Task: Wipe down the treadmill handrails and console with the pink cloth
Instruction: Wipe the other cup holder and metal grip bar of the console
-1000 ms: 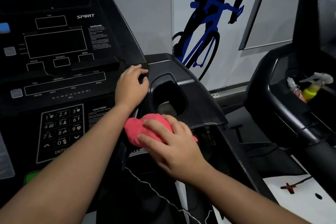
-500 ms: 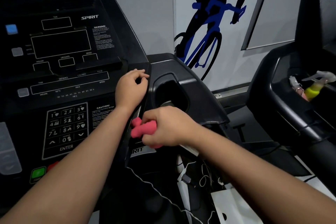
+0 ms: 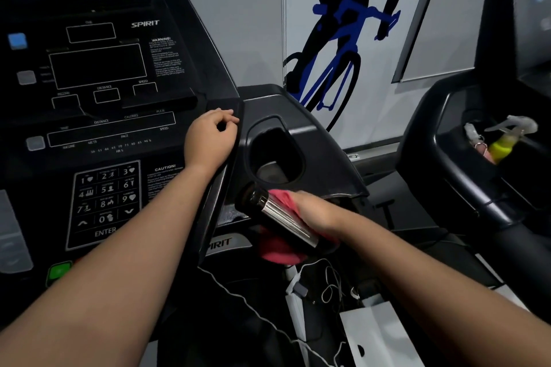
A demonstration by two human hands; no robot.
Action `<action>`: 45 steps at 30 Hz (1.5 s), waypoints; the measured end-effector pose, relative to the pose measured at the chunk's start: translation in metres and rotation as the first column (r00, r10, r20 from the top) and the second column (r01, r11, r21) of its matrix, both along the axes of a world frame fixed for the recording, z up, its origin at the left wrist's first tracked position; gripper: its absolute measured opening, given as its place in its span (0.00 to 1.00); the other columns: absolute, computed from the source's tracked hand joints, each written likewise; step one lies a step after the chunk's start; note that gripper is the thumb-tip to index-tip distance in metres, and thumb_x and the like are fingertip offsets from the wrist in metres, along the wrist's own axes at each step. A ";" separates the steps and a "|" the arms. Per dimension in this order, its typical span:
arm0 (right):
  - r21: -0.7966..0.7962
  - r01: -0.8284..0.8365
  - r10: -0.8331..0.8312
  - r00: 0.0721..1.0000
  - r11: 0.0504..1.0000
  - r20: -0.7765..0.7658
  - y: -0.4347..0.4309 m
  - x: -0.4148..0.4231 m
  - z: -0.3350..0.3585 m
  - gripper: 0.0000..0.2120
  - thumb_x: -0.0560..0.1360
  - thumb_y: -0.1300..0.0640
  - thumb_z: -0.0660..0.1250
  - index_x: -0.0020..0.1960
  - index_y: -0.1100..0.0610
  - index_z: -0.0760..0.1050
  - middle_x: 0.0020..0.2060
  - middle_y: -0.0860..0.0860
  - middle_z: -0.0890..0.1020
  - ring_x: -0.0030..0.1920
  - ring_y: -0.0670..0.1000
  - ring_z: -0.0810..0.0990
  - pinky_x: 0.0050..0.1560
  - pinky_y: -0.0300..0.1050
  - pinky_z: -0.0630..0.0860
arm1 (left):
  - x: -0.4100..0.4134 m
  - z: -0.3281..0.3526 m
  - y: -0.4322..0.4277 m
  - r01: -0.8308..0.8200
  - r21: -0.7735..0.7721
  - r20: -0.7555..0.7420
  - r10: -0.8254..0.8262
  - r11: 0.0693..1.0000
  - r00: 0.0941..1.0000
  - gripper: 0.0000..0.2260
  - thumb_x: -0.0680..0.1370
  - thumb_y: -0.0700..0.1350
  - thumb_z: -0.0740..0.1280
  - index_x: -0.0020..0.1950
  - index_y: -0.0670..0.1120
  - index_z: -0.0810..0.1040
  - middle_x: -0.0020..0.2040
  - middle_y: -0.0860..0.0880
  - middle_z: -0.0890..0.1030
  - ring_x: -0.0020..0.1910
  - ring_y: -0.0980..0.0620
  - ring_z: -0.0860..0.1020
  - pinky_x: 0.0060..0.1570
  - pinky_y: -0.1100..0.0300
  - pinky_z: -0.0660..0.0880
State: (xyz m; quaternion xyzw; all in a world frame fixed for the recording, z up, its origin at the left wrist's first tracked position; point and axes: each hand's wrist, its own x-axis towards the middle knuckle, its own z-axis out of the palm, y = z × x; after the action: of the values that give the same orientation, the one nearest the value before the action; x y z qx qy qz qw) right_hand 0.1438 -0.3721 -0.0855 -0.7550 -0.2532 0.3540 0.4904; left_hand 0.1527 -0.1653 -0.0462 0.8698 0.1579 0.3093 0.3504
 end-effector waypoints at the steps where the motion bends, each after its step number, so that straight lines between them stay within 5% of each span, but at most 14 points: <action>1: -0.017 0.034 -0.034 0.999 0.999 0.011 -0.005 -0.002 0.000 0.19 0.79 0.44 0.56 0.47 0.52 0.82 0.42 0.50 0.84 0.43 0.47 0.81 0.57 0.48 0.75 | 0.000 0.000 0.000 -0.001 0.001 0.002 0.001 1.000 1.000 0.10 0.75 0.39 0.63 0.48 0.45 0.84 0.57 0.51 0.81 0.65 0.55 0.73 0.59 0.69 0.63; 4: -0.002 0.096 -0.096 0.991 0.995 0.090 0.008 -0.011 0.019 0.20 0.79 0.42 0.56 0.43 0.51 0.82 0.40 0.50 0.83 0.43 0.48 0.81 0.53 0.44 0.76 | 0.000 0.002 -0.004 -0.015 0.000 0.010 0.015 1.000 1.000 0.09 0.74 0.39 0.63 0.48 0.45 0.84 0.57 0.50 0.81 0.64 0.55 0.73 0.59 0.69 0.63; 7: -0.069 0.114 -0.076 0.908 0.991 0.411 0.037 -0.024 0.049 0.17 0.78 0.44 0.54 0.42 0.52 0.76 0.45 0.53 0.82 0.49 0.55 0.79 0.48 0.47 0.73 | 0.000 0.002 -0.006 -0.020 0.003 0.017 0.020 1.000 1.000 0.09 0.74 0.39 0.64 0.46 0.45 0.84 0.57 0.50 0.82 0.63 0.54 0.74 0.56 0.70 0.64; 11: -0.013 0.273 -0.129 0.496 0.962 0.858 0.053 -0.048 0.044 0.09 0.74 0.47 0.60 0.41 0.52 0.72 0.39 0.52 0.80 0.42 0.57 0.78 0.36 0.45 0.67 | -0.001 0.002 -0.004 -0.009 0.004 0.017 0.009 1.000 1.000 0.09 0.74 0.39 0.64 0.46 0.45 0.84 0.57 0.50 0.81 0.63 0.55 0.74 0.55 0.70 0.63; 16: 0.113 0.202 -0.150 0.177 0.973 0.973 0.034 -0.052 0.002 0.20 0.71 0.43 0.59 0.58 0.52 0.70 0.44 0.56 0.78 0.36 0.58 0.76 0.32 0.48 0.73 | -0.001 0.001 -0.003 0.007 -0.001 0.026 -0.007 1.000 1.000 0.09 0.75 0.38 0.64 0.48 0.43 0.84 0.57 0.49 0.82 0.63 0.54 0.74 0.55 0.72 0.63; 19: 0.141 0.231 -0.160 0.064 0.963 0.985 0.024 -0.053 -0.015 0.26 0.74 0.44 0.60 0.68 0.55 0.62 0.51 0.59 0.79 0.37 0.58 0.75 0.34 0.49 0.71 | -0.001 0.001 -0.002 0.012 -0.012 0.024 -0.012 1.000 1.000 0.09 0.75 0.38 0.64 0.48 0.44 0.84 0.57 0.49 0.82 0.64 0.54 0.74 0.56 0.72 0.63; 24: 0.185 0.258 -0.178 -0.048 0.948 0.983 0.013 -0.054 -0.039 0.33 0.74 0.49 0.68 0.71 0.61 0.59 0.55 0.63 0.79 0.37 0.59 0.75 0.35 0.50 0.72 | -0.001 0.000 0.000 0.015 -0.020 0.023 -0.015 1.000 1.000 0.09 0.74 0.39 0.64 0.46 0.46 0.84 0.56 0.50 0.82 0.63 0.55 0.74 0.56 0.70 0.64; 27: 0.180 0.265 -0.170 -0.060 0.947 0.984 0.006 -0.052 -0.052 0.40 0.71 0.52 0.73 0.73 0.60 0.53 0.59 0.63 0.74 0.40 0.60 0.77 0.38 0.51 0.72 | -0.001 0.000 0.000 0.021 -0.020 0.024 -0.020 1.000 1.000 0.09 0.74 0.39 0.64 0.46 0.46 0.84 0.56 0.50 0.82 0.63 0.55 0.74 0.55 0.71 0.64; 32: 0.194 0.247 -0.183 -0.070 0.949 0.981 -0.011 -0.053 -0.064 0.32 0.72 0.58 0.62 0.73 0.55 0.53 0.62 0.62 0.67 0.43 0.63 0.79 0.40 0.52 0.75 | -0.003 0.001 -0.001 0.020 -0.023 0.011 -0.020 1.000 1.000 0.09 0.74 0.39 0.64 0.46 0.46 0.84 0.57 0.51 0.82 0.64 0.55 0.74 0.56 0.71 0.63; 36: 0.102 0.219 -0.093 -0.053 0.970 0.994 -0.017 -0.053 -0.059 0.34 0.71 0.59 0.63 0.73 0.45 0.53 0.64 0.62 0.66 0.42 0.62 0.78 0.39 0.53 0.76 | -0.004 0.003 -0.003 0.016 -0.021 0.000 -0.016 1.000 1.000 0.09 0.75 0.40 0.63 0.47 0.47 0.84 0.57 0.51 0.81 0.64 0.55 0.73 0.55 0.71 0.63; 39: 0.033 0.209 -0.042 0.039 0.977 0.998 -0.007 -0.051 -0.043 0.43 0.68 0.59 0.69 0.73 0.42 0.49 0.62 0.64 0.72 0.39 0.61 0.77 0.35 0.53 0.77 | -0.005 0.003 -0.003 0.016 -0.012 0.004 -0.016 1.000 1.000 0.10 0.75 0.40 0.63 0.47 0.46 0.84 0.57 0.51 0.82 0.64 0.55 0.73 0.54 0.71 0.63; 41: 0.026 0.177 -0.049 0.131 0.984 0.990 0.000 -0.049 -0.031 0.39 0.68 0.56 0.63 0.74 0.42 0.48 0.55 0.61 0.76 0.37 0.60 0.76 0.34 0.51 0.76 | -0.004 0.002 -0.002 0.009 -0.005 0.014 -0.009 1.000 1.000 0.10 0.75 0.40 0.63 0.47 0.46 0.84 0.57 0.51 0.82 0.64 0.55 0.74 0.54 0.70 0.63; 45: 0.046 0.171 -0.122 0.463 0.984 0.878 0.002 -0.047 -0.006 0.43 0.66 0.48 0.69 0.75 0.41 0.51 0.49 0.51 0.79 0.46 0.54 0.79 0.44 0.46 0.76 | -0.004 0.002 -0.004 0.006 -0.011 0.013 -0.006 1.000 1.000 0.10 0.74 0.40 0.63 0.47 0.47 0.84 0.56 0.52 0.82 0.63 0.55 0.74 0.55 0.68 0.64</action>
State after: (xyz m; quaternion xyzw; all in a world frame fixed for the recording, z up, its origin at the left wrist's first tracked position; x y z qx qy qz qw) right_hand 0.0972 -0.3698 -0.0912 -0.8600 -0.3939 -0.1191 0.3019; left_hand 0.1492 -0.1690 -0.0442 0.8664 0.1549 0.3129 0.3569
